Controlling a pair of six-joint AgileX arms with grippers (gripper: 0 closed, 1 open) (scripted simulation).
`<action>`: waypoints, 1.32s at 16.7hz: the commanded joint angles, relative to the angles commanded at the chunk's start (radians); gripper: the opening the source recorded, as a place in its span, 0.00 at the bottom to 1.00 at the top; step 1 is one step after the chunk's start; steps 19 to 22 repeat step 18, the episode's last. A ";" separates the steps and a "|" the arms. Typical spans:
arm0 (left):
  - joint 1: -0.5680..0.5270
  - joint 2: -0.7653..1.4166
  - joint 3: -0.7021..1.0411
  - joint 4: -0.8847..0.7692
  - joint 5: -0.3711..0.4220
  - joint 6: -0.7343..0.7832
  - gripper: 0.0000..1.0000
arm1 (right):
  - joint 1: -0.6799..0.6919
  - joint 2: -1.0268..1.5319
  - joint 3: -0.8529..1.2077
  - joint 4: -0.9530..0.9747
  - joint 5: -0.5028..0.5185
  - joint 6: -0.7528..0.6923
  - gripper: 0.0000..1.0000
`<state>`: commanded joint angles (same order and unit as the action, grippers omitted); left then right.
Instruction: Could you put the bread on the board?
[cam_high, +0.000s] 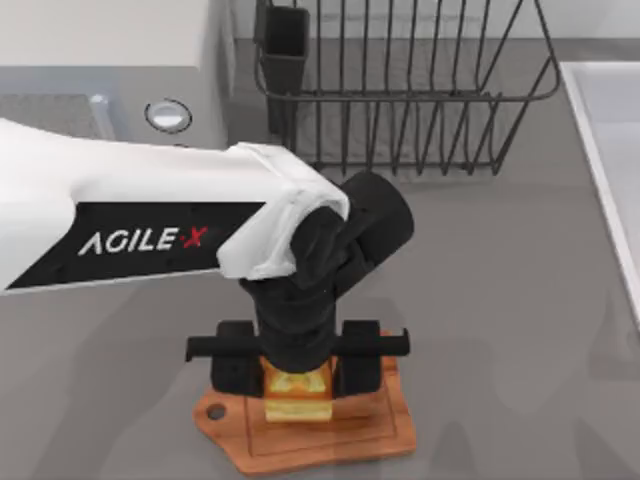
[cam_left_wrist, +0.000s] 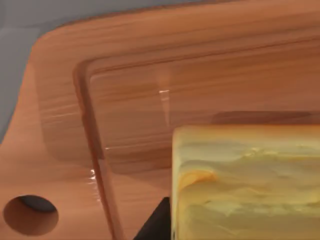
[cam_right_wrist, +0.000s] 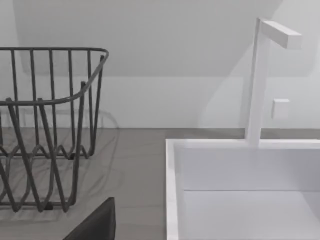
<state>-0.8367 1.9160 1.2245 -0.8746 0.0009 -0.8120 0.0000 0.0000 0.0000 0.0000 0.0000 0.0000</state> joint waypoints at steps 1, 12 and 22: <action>0.000 0.000 0.000 0.000 0.000 0.000 0.15 | 0.000 0.000 0.000 0.000 0.000 0.000 1.00; 0.000 0.000 0.000 0.000 0.000 0.000 0.98 | 0.000 0.000 0.000 0.000 0.000 0.000 1.00; 0.000 0.000 0.000 0.000 0.000 0.000 1.00 | 0.000 0.000 0.000 0.000 0.000 0.000 1.00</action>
